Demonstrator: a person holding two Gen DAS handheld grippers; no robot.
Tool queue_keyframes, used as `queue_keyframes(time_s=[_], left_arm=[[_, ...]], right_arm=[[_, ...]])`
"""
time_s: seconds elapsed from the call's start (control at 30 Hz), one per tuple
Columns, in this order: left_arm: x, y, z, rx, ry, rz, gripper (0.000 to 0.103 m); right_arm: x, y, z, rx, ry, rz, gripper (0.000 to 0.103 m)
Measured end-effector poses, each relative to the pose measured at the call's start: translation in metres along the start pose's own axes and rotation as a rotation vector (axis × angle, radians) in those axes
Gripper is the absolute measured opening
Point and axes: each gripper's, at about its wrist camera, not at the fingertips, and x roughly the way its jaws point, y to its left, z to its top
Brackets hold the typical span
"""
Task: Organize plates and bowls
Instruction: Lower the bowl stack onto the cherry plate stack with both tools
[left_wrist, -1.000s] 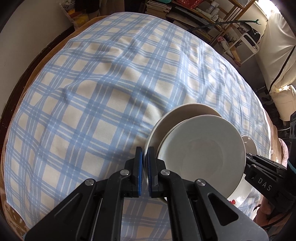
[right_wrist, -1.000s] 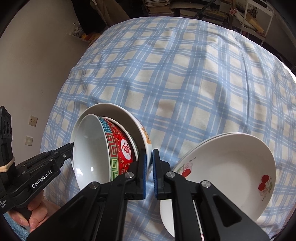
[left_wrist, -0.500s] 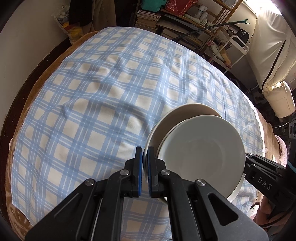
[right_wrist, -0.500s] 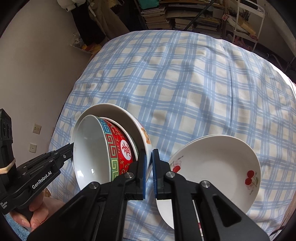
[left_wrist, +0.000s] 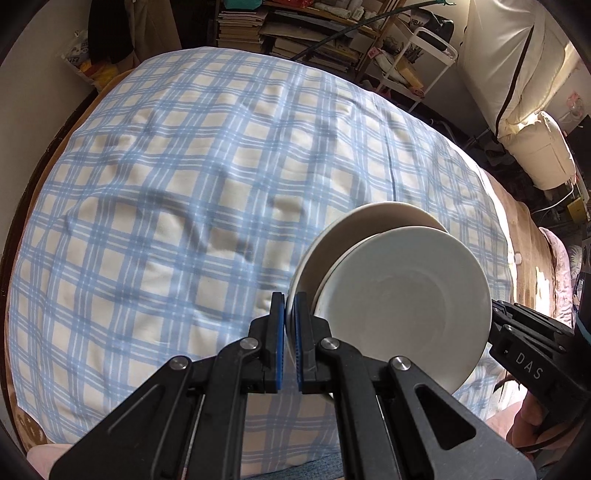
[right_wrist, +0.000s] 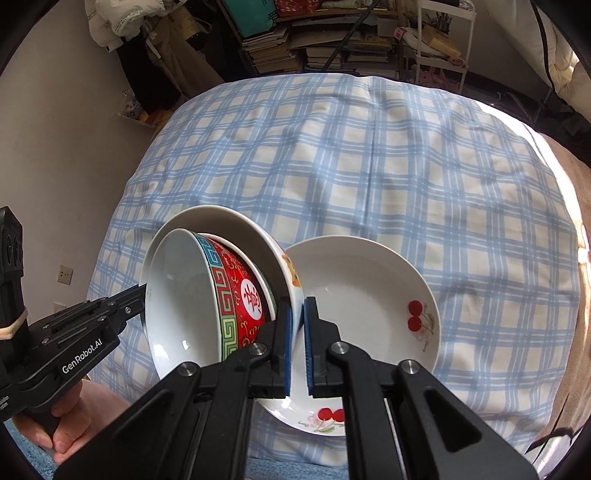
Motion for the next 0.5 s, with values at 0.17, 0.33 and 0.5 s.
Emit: queue_keyframes(time_s=[0.17,0.33,0.5], left_arm=[[0.014,-0.027,-0.006,0.024,0.040,-0.003,0.003],[0.032,-0.046,-0.010,0.051,0.075,0.025,0.003],[0.045,-0.053,-0.011,0.065,0.094,0.050,0.003]], right_arm=[[-0.005,-0.029,-0.011,0.027,0.009,-0.027,0.009],[-0.001,-0.053,-0.018,0.058,0.021,-0.029,0.009],[0.013,-0.068,-0.023,0.086,0.040,-0.021,0.009]])
